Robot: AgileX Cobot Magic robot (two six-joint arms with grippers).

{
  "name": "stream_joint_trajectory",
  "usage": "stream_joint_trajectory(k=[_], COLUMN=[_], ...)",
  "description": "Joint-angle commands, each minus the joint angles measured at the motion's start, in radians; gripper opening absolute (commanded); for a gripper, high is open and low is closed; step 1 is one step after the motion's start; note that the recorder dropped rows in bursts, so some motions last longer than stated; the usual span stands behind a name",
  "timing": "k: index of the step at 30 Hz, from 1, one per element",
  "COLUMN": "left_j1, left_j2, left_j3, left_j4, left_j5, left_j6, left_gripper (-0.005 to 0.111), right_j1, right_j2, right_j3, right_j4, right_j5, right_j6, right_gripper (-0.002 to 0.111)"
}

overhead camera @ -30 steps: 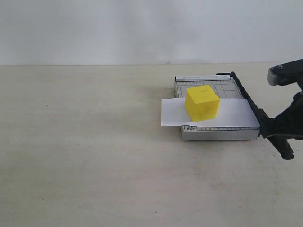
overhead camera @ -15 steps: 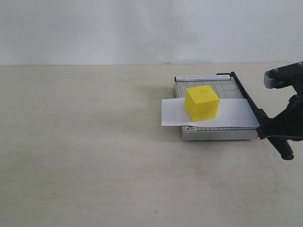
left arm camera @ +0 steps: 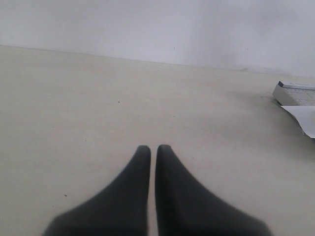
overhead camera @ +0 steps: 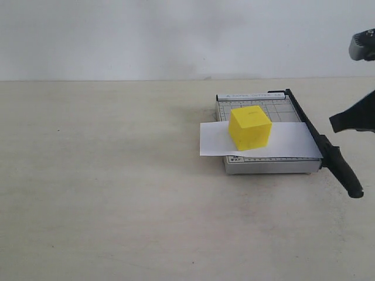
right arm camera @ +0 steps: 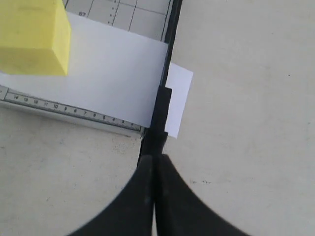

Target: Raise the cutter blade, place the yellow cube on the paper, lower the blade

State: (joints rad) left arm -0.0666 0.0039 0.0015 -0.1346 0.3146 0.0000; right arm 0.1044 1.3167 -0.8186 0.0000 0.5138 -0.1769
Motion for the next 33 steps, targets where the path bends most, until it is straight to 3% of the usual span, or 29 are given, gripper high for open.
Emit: stream_joint_trajectory(k=[1, 12, 25, 33], left_j1=[0.003, 0.003, 0.003, 0.003], left_j2=[-0.004, -0.004, -0.004, -0.004], left_j3=[-0.001, -0.001, -0.001, -0.001], left_j4=[-0.007, -0.007, -0.007, -0.007], left_j5=[-0.012, -0.012, -0.012, -0.012], left_j6=[0.009, 0.009, 0.009, 0.009], left_gripper=[0.005, 0.005, 0.005, 0.005], right_j1=[-0.002, -0.002, -0.002, -0.002], right_j2=[0.051, 0.191, -0.032, 0.003], right_j3=[0.063, 0.158, -0.022, -0.028], right_j4=[-0.010, -0.010, -0.010, -0.010], right_j5=[-0.013, -0.081, -0.006, 0.048], right_j6=[-0.001, -0.001, -0.014, -0.016], right_gripper=[0.000, 0.000, 0.000, 0.000])
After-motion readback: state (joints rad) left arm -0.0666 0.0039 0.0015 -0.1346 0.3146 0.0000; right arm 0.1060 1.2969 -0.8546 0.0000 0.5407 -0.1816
